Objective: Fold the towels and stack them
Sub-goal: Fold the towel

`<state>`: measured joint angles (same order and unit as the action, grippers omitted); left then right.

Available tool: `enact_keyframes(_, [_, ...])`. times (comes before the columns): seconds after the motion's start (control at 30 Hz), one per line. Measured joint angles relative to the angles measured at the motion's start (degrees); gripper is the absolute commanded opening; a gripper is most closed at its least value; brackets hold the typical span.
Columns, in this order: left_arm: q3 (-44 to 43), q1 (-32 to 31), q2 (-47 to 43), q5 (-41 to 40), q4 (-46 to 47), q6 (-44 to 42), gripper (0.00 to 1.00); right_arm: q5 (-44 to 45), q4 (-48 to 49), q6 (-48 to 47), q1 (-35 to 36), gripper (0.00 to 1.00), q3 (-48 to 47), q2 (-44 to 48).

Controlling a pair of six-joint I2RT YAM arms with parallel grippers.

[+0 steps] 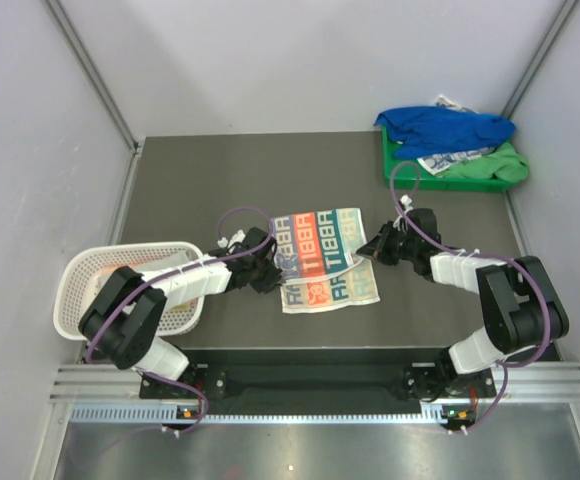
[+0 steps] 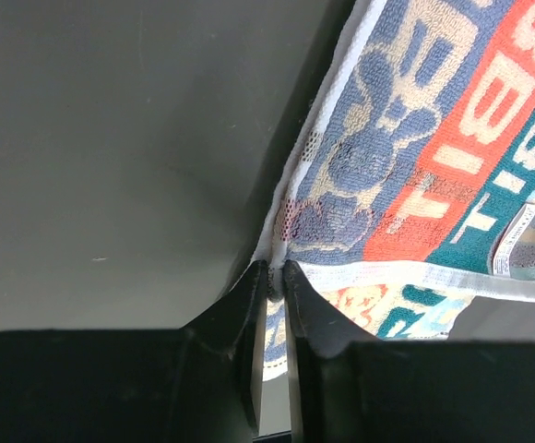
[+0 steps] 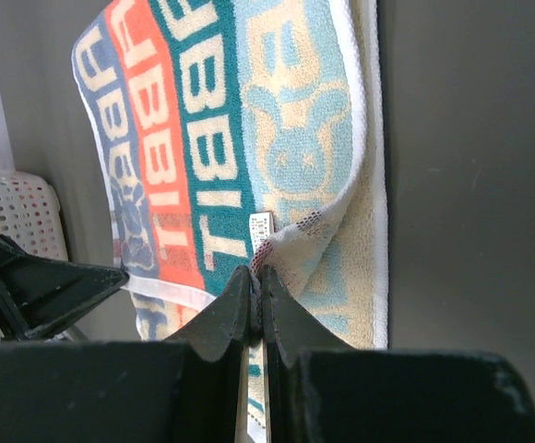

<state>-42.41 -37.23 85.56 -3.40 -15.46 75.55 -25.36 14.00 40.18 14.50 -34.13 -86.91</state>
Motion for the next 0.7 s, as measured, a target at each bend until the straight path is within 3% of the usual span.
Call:
enact_keyframes(0.2, [0.0, 0.0, 0.0, 0.3, 0.0, -0.7, 0.10, 0.0, 0.1, 0.1, 0.0, 0.00, 0.0, 0.0])
enact_keyframes(0.7, [0.0, 0.8, 0.0, 1.9, -0.1, -2.4, 0.13, 0.0, 0.2, 0.1, 0.0, 0.00, 0.0, 0.0])
